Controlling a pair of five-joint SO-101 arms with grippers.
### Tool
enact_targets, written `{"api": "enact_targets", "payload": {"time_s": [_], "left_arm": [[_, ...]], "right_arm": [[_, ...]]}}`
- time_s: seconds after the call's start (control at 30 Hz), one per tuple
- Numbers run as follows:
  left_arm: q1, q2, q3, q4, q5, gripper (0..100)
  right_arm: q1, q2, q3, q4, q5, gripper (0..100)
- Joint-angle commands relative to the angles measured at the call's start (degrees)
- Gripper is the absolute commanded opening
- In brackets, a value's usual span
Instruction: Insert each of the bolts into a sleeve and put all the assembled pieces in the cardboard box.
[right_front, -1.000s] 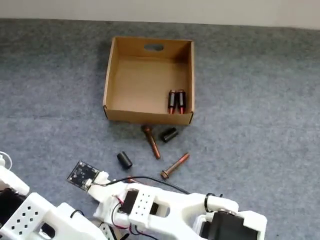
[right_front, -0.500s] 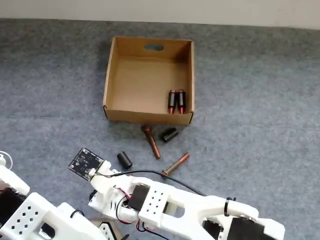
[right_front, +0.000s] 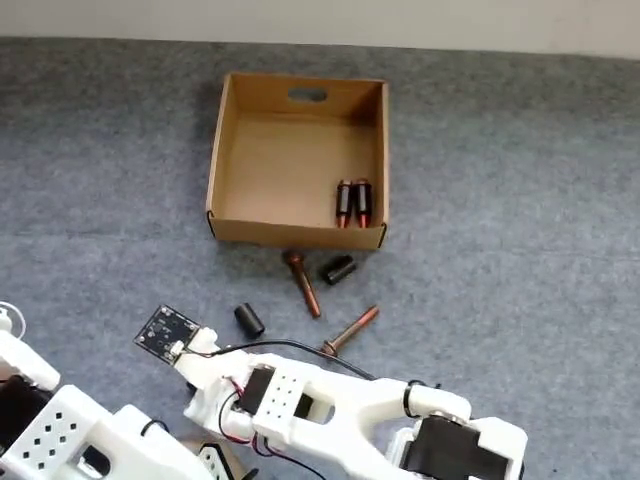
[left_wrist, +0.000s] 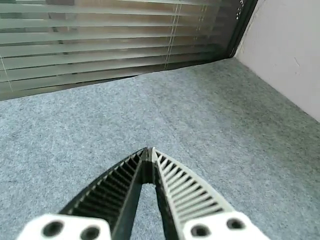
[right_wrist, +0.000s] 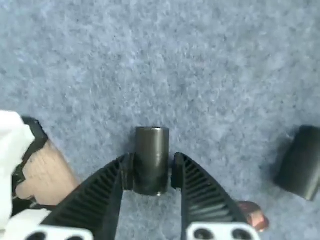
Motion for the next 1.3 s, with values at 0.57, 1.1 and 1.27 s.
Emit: {"api": "enact_targets", "payload": {"time_s": [0.57, 1.1, 1.27], "left_arm": [[2.51, -1.01, -2.51, 4.13, -0.09, 2], [41.71, -0.48, 14.46, 11.96, -17.93, 2], [46.37, -0.48, 20.0, 10.9, -17.76, 2]], "right_arm": [[20.35, -35.03, -1.8, 19.74, 1.67, 0.5], [65.89, -51.56, 14.02, 37.76, 12.75, 0.5], [68.26, -49.45, 15.96, 37.67, 12.75, 0.5]]}}
